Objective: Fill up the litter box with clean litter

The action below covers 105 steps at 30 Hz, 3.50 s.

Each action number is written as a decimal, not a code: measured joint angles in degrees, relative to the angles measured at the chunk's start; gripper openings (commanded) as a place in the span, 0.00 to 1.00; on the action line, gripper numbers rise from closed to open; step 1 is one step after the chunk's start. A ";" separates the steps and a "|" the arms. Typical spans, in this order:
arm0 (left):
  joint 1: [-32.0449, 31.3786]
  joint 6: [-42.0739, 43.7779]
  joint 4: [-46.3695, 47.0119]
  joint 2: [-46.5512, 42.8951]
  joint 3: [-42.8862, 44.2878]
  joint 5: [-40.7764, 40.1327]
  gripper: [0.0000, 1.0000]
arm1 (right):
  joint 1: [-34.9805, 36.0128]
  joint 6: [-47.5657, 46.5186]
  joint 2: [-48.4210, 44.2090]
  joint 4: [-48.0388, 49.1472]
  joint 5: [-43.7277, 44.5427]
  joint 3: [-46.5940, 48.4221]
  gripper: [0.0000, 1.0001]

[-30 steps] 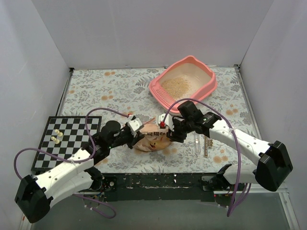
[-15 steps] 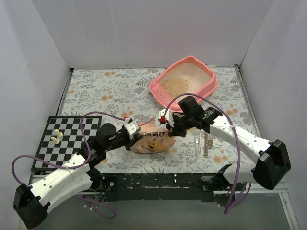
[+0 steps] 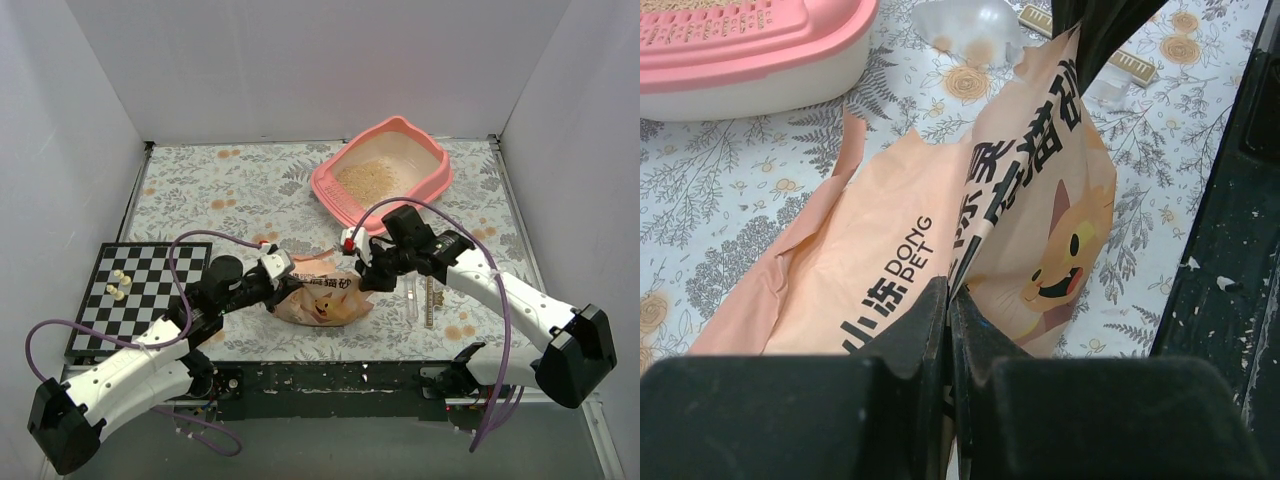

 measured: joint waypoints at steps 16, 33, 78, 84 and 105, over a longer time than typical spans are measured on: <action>0.70 -3.48 2.60 0.76 -1.16 0.04 0.00 | -20.92 33.18 -12.24 -3.87 18.58 5.81 0.84; 0.70 -5.60 2.56 0.66 -1.14 -1.05 0.00 | -49.20 51.28 -12.04 -1.55 17.25 -20.41 0.56; 0.76 -13.33 -16.85 18.47 46.49 3.30 0.50 | -44.06 47.95 -16.76 -0.46 4.24 0.57 0.01; 4.00 -24.70 -14.49 31.19 52.78 11.41 0.48 | -35.82 48.50 -14.23 3.15 -7.93 13.70 0.01; 17.00 -64.11 30.47 39.19 43.63 35.41 0.47 | -20.00 52.46 -1.75 5.66 -21.33 27.39 0.01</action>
